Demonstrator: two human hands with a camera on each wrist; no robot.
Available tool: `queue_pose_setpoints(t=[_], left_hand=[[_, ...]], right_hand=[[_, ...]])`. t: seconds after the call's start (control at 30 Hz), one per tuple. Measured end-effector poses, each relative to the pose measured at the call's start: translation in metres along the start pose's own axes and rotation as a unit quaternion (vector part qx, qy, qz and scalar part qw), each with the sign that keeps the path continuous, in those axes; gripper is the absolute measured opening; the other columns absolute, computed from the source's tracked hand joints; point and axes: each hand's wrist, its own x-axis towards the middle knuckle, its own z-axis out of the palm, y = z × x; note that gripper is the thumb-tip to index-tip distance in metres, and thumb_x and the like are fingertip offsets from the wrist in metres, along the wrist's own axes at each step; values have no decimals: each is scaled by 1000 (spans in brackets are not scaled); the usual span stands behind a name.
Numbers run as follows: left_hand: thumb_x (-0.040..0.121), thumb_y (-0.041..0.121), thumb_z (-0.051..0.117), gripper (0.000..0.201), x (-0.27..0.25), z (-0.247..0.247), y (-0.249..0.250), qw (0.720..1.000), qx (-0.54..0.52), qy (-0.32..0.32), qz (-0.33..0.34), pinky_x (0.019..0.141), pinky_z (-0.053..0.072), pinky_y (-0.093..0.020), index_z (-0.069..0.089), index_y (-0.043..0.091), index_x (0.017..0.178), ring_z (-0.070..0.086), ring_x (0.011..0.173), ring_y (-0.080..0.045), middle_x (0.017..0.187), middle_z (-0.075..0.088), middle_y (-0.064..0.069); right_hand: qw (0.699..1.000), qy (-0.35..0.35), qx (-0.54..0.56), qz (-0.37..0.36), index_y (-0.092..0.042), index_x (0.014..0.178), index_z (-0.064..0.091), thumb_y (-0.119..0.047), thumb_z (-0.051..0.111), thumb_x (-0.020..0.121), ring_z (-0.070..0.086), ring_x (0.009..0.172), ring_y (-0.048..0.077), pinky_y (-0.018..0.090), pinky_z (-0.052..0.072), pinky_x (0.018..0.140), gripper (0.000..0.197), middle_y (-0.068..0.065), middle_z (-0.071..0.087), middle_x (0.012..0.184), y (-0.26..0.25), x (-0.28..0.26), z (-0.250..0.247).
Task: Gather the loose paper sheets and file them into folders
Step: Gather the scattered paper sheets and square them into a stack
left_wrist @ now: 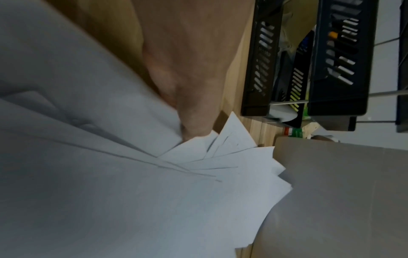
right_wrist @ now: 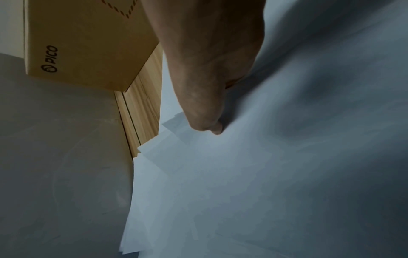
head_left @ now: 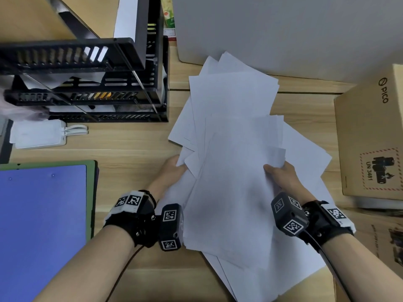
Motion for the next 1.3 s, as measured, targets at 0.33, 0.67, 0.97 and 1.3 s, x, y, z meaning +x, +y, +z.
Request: queue_pose_setpoints(t=[0.33, 0.67, 0.97, 1.3], left_hand=[[83, 10, 54, 23, 24, -20, 45, 993, -89, 79, 6, 67, 45, -29, 59, 18, 104, 58, 83, -17, 98, 64, -1], [64, 49, 83, 59, 45, 3, 60, 987, 62, 150, 17, 89, 54, -38, 65, 23, 113, 64, 99, -18, 108, 68, 7], [83, 26, 73, 27, 34, 25, 68, 983, 118, 136, 43, 81, 53, -31, 68, 12, 106, 65, 96, -26, 104, 70, -5], [87, 16, 68, 7, -28, -15, 117, 980, 16, 107, 166, 72, 55, -34, 68, 18, 80, 67, 74, -14, 79, 69, 7]], right_hand=[[998, -11, -15, 63, -8, 113, 56, -4, 54, 94, 60, 69, 20, 29, 46, 56, 20, 5, 62, 83, 11, 4, -15], [996, 20, -54, 66, -5, 101, 53, 2, 50, 94, 54, 64, 18, 25, 42, 55, 11, 5, 57, 78, 4, 0, -30], [999, 3, -22, 43, -6, 104, 53, 4, 47, 93, 56, 65, 18, 26, 45, 53, 16, 8, 60, 83, -16, -7, -9], [995, 27, -68, 62, -4, 88, 50, 5, 44, 94, 48, 58, 19, 19, 43, 39, 12, 6, 51, 71, -5, -19, -4]])
